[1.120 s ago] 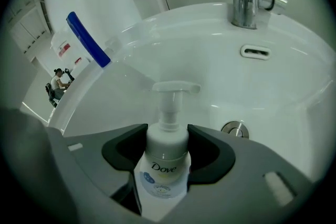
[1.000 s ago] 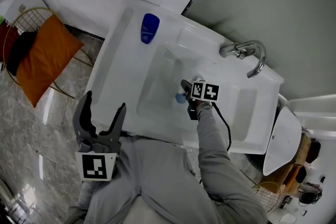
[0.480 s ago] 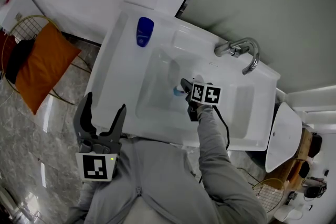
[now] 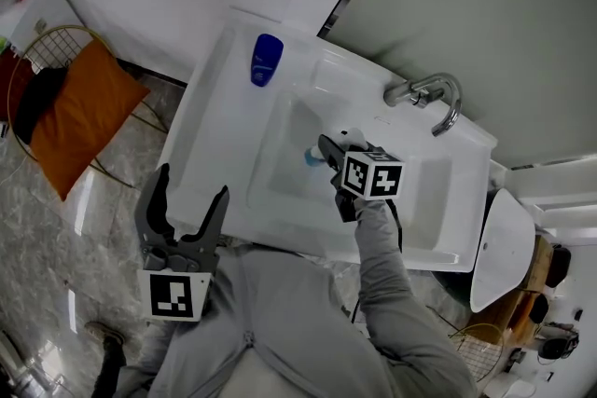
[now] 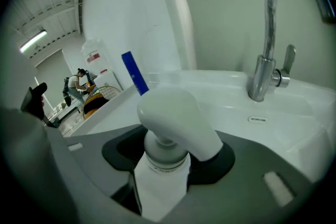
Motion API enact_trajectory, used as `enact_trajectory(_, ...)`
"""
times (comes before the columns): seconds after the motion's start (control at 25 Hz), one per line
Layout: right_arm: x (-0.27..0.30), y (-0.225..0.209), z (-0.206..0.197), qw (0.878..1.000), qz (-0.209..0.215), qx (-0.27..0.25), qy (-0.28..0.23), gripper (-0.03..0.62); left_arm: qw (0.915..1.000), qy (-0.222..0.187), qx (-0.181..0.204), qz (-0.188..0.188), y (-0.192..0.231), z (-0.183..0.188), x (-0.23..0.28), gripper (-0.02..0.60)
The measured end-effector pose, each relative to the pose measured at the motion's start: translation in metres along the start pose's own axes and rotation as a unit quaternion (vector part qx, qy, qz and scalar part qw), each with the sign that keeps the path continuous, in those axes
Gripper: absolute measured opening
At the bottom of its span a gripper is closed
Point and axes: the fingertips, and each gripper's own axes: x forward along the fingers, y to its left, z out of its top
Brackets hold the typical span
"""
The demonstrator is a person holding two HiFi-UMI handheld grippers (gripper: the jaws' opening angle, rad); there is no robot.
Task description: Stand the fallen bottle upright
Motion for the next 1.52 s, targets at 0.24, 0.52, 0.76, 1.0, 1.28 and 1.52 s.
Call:
enact_trajectory(0.24, -0.010, 0.064, 0.042, 0.994, 0.039, -0.099, -0.033, 0.233, 0.9999, -0.001, -0.004, 0.012, 0.006, -0.001, -0.009, 0.387)
enact_trajectory(0.52, 0.010, 0.127, 0.059, 0.983, 0.083, -0.160, -0.041, 0.233, 0.9992, -0.004, -0.010, 0.037, 0.022, -0.003, -0.024, 0.387)
enact_trajectory(0.76, 0.033, 0.181, 0.060, 0.971, 0.120, -0.207, -0.031, 0.233, 0.9981, -0.002, -0.017, 0.060, 0.035, -0.006, -0.036, 0.387)
enact_trajectory(1.0, 0.055, 0.217, 0.062, 0.962, 0.137, -0.235, -0.032, 0.233, 0.9959, -0.003, -0.024, 0.087, 0.049, -0.009, -0.050, 0.387)
enact_trajectory(1.28, 0.078, 0.230, 0.058, 0.958, 0.134, -0.254, -0.021, 0.233, 0.9940, 0.003, -0.032, 0.105, 0.061, -0.014, -0.061, 0.387)
enact_trajectory(1.52, 0.082, 0.236, 0.056, 0.954, 0.135, -0.265, -0.023, 0.235, 0.9935, 0.006, -0.039, 0.106, 0.063, -0.017, -0.063, 0.387)
